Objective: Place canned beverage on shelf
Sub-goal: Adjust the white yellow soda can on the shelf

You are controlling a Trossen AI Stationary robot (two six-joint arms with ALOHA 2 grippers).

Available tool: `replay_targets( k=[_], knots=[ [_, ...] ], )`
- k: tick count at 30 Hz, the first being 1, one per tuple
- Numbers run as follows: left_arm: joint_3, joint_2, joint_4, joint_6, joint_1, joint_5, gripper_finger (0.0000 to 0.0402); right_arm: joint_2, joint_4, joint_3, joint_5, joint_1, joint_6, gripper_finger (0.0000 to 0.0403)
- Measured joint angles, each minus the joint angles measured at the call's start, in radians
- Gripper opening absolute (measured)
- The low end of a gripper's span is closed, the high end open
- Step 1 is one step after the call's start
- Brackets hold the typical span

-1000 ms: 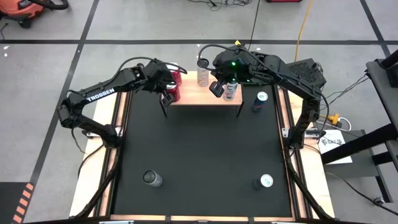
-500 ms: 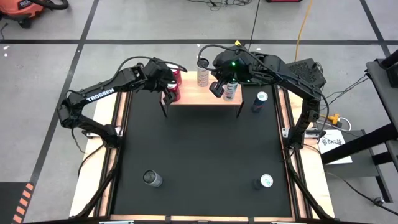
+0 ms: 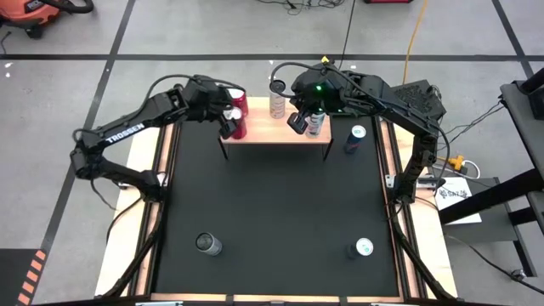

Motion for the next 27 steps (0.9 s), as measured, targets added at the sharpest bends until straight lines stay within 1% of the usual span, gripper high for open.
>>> replay_targets(
  k=[7,11,19,27],
  knots=[
    [0.001,-0.07,0.036,-0.017,0.0,0.0,0.0391,0.0,0.06,0.0,0.0,0.0,0.0,0.0],
    [0.001,-0.099,0.031,-0.109,0.0,-0.014,0.0391,0.0,0.088,0.0,0.0,0.0,0.0,0.0],
    [0.001,-0.103,0.077,-0.111,0.0,-0.014,0.0391,0.0,0.123,0.0,0.0,0.0,0.0,0.0],
    [0.001,-0.103,0.077,-0.1,0.0,-0.014,0.039,0.0,0.11,0.0,0.0,0.0,-0.093,0.0]
  ],
)
